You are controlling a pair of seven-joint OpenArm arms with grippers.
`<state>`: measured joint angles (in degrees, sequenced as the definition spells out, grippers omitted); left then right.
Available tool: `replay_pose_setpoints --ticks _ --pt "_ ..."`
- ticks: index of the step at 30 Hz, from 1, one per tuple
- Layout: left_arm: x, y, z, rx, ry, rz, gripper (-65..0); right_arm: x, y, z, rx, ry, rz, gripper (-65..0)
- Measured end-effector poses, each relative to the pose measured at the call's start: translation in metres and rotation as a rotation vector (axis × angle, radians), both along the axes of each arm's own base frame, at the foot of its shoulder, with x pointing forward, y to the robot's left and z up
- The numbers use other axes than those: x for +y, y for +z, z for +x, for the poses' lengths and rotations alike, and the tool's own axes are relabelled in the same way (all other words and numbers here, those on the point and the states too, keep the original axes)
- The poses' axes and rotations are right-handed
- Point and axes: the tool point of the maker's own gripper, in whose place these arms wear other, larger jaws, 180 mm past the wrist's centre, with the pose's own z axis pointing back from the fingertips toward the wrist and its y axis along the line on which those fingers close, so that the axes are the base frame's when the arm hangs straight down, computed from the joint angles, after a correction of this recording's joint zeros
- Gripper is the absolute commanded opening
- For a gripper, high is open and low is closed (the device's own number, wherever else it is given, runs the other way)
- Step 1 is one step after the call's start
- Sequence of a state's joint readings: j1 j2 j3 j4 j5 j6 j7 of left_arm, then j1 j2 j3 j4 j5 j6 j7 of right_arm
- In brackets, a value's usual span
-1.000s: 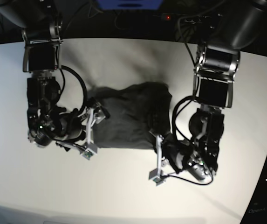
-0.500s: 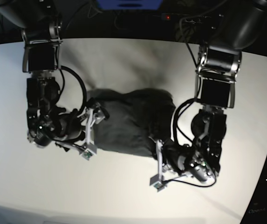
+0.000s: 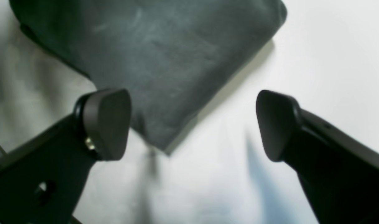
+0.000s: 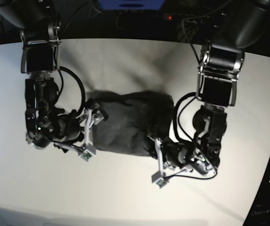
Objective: Fold the T-shirt properly
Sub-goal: 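Pull the grey bundle's ends apart with both grippers to flatten it, then lift the bundle ends with both grippers and fold them toward each other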
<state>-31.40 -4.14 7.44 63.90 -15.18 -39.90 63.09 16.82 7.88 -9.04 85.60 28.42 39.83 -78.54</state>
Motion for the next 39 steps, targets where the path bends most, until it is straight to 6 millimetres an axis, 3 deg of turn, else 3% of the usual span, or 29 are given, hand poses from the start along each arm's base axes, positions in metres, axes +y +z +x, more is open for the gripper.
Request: replay_pose_setpoints --ticks 8,15,17,25,34,39 --pt "0.021 -0.015 0.002 -0.001 0.025 0.072 -62.3 -0.001 0.001 0.001 -0.002 -0.003 0.0 -2.8" --pt "0.018 -0.029 -0.005 0.006 0.029 0.051 -61.9 0.001 0.01 0.008 -0.03 -0.002 0.006 -3.8" --pt "0.017 -0.029 -0.005 0.003 0.03 0.047 -61.8 0.003 0.015 0.009 -0.05 0.003 0.006 -10.6" --pt "0.017 -0.025 -0.003 -0.007 0.031 0.045 -61.8 0.013 0.02 0.011 -0.066 0.011 0.029 -63.5" --pt "0.017 -0.017 0.004 -0.027 0.033 0.041 -61.8 0.014 0.018 0.01 -0.064 0.01 0.035 -64.4" --pt "0.017 -0.017 0.004 -0.027 0.033 0.041 -61.8 0.029 0.012 0.002 -0.062 0.01 0.091 -64.4"
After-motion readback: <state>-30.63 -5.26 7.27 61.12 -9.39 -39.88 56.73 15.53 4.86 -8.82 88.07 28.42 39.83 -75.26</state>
